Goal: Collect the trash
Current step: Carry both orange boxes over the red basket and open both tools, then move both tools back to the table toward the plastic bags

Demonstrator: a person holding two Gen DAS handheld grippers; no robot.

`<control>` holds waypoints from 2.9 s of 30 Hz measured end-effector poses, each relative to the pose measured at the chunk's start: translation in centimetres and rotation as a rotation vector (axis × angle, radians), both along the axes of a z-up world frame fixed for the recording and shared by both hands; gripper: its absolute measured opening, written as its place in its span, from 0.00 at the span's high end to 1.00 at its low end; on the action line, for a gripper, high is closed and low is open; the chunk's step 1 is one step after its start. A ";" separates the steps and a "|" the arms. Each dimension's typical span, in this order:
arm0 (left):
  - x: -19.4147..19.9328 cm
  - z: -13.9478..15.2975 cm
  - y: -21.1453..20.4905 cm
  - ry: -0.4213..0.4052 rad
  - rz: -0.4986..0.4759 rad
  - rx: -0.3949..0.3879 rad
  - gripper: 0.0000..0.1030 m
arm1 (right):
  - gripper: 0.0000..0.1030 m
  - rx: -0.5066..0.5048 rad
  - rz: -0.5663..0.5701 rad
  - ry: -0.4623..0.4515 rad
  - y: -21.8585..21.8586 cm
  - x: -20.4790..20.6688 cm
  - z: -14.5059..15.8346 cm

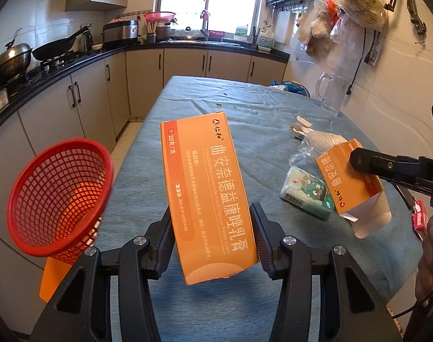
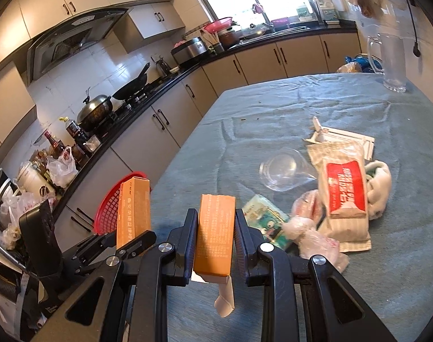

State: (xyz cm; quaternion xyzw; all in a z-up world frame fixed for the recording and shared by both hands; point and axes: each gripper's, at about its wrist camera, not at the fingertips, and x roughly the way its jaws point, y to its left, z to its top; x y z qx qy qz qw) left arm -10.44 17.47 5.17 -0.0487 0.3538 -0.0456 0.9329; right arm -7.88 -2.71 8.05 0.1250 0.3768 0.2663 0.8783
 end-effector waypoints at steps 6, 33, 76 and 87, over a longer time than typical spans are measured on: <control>-0.5 0.5 2.4 -0.015 0.040 -0.013 0.53 | 0.74 -0.019 0.037 -0.001 2.8 0.3 0.2; -1.0 -0.3 16.9 -0.021 0.274 -0.064 0.53 | 0.74 -0.081 0.229 0.010 19.0 3.5 0.9; 1.0 -2.7 22.2 0.032 0.352 -0.127 0.47 | 0.63 -0.089 0.265 0.087 26.8 7.5 -2.5; -0.5 -1.0 18.4 -0.007 0.294 -0.114 0.45 | 0.53 -0.093 0.196 0.061 21.1 5.0 -1.5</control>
